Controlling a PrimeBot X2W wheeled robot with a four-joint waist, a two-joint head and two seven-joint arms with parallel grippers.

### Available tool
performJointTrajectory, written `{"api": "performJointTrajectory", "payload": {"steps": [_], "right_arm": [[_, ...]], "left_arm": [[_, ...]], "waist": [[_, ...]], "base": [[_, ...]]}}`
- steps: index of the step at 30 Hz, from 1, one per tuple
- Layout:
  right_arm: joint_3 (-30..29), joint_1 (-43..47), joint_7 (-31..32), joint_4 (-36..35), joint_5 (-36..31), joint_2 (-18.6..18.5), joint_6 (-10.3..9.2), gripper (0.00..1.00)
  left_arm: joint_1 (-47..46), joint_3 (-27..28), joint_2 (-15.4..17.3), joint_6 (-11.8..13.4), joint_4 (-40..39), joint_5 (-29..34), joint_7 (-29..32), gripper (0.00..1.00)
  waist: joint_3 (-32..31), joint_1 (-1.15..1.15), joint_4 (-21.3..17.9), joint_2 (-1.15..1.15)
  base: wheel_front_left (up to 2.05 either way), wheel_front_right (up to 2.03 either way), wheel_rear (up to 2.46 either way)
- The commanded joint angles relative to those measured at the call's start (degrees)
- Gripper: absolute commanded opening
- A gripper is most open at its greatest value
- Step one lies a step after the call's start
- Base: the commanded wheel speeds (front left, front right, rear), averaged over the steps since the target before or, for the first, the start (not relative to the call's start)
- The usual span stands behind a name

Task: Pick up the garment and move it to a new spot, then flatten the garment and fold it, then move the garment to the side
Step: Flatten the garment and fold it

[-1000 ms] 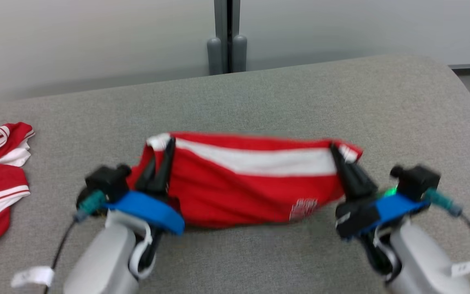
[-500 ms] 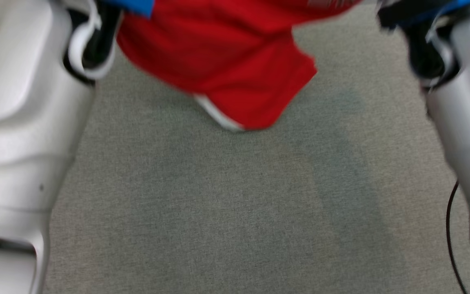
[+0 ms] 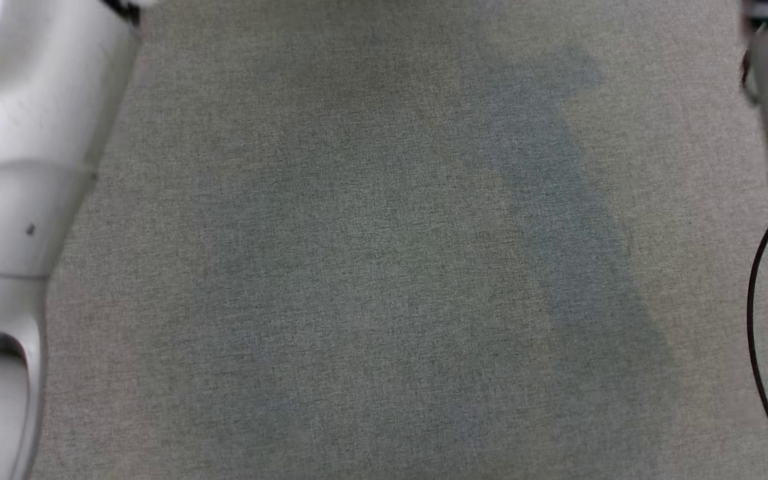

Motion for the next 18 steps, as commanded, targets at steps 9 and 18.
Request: {"api": "performJointTrajectory", "payload": {"steps": [9,18], "right_arm": [[7.01,22.25,-0.01,-4.54,0.65,-0.43,0.03,0.0],[7.9,43.16,-0.01,-13.21,3.03,-3.18,0.03,0.0]], "left_arm": [[25.88,2.37,3.13,-0.05,-8.13,1.05,-0.45,0.0],[52.4,10.43,1.97,-0.05,-18.17,7.88,-0.45,0.0]], "waist": [[-2.01,-0.01,0.58,0.0],[-7.9,-0.01,1.01,0.0]], "base": [[0.0,0.0,0.0],[0.0,0.0,0.0]]}}
